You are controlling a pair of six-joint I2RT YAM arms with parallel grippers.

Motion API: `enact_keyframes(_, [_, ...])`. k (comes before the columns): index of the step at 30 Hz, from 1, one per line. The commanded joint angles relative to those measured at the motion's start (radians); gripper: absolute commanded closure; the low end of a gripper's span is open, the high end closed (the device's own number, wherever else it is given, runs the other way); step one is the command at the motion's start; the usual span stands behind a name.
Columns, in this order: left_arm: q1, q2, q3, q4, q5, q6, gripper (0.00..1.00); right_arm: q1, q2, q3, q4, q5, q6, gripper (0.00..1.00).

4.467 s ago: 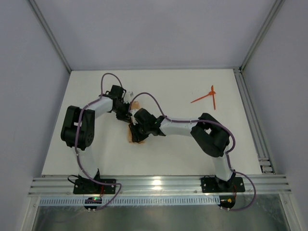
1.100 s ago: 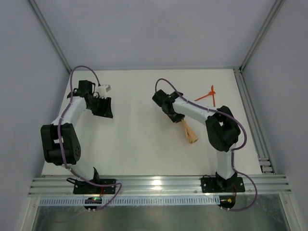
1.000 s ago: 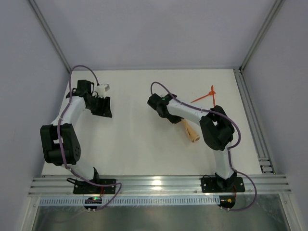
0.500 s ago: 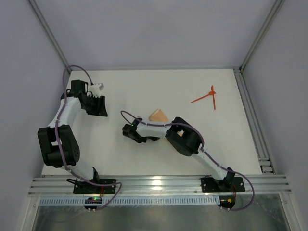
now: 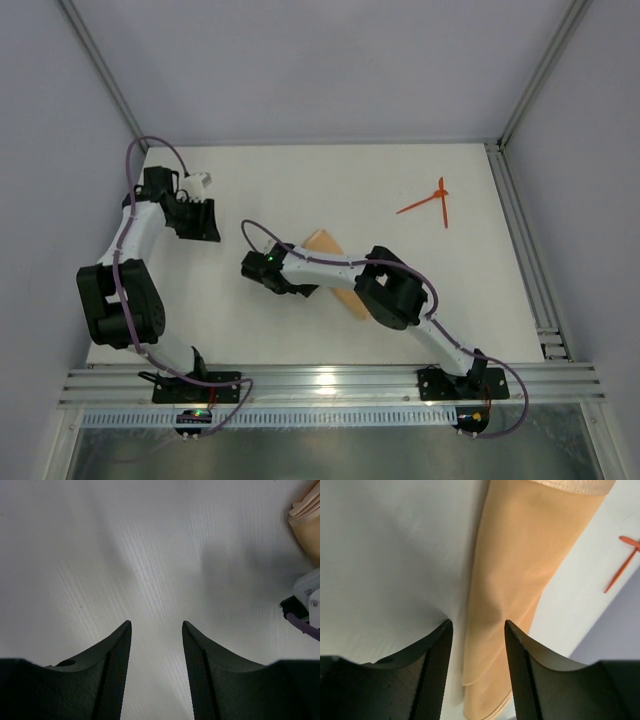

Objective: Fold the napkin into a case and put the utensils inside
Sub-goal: Turn over the smaller rectangle-folded napkin at the center of the board, then move the smaller rectangle-folded napkin to the center of the board.

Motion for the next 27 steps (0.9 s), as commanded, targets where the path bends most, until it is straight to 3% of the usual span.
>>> enact_keyframes(1, [0.01, -0.039, 0.047, -0.01, 0.009, 0.013, 0.52, 0.038, -0.102, 0.025, 0.157, -0.159, 0.053, 0.49])
enact_keyframes(7, [0.007, -0.027, 0.084, -0.003, 0.011, -0.025, 0.52, 0.044, -0.343, -0.04, 0.278, -0.345, 0.056, 0.44])
enact_keyframes(11, [-0.056, -0.013, 0.118, -0.007, -0.046, -0.028, 0.53, 0.022, -0.522, -0.265, 0.369, -0.392, 0.116, 0.44])
enact_keyframes(13, [-0.13, 0.007, 0.147, -0.009, -0.083, -0.027, 0.54, -0.014, -0.635, -0.45, 0.439, -0.423, 0.159, 0.49])
enact_keyframes(14, [-0.165, 0.016, 0.159, -0.006, -0.095, -0.03, 0.55, -0.072, -0.671, -0.518, 0.465, -0.452, 0.206, 0.53])
enact_keyframes(15, [-0.238, 0.03, 0.171, -0.004, -0.113, -0.033, 0.55, -0.103, -0.705, -0.58, 0.537, -0.533, 0.225, 0.65])
enact_keyframes(18, [-0.388, 0.093, 0.208, 0.026, -0.167, -0.037, 0.53, -0.188, -0.859, -0.86, 0.713, -0.657, 0.3, 0.74])
enact_keyframes(21, [-0.497, 0.16, 0.237, 0.094, -0.172, -0.048, 0.51, -0.222, -0.915, -0.958, 0.801, -0.672, 0.371, 0.75])
enact_keyframes(27, [-0.604, 0.283, 0.283, 0.197, -0.126, -0.086, 0.44, -0.258, -0.941, -1.136, 0.918, -0.636, 0.454, 0.78])
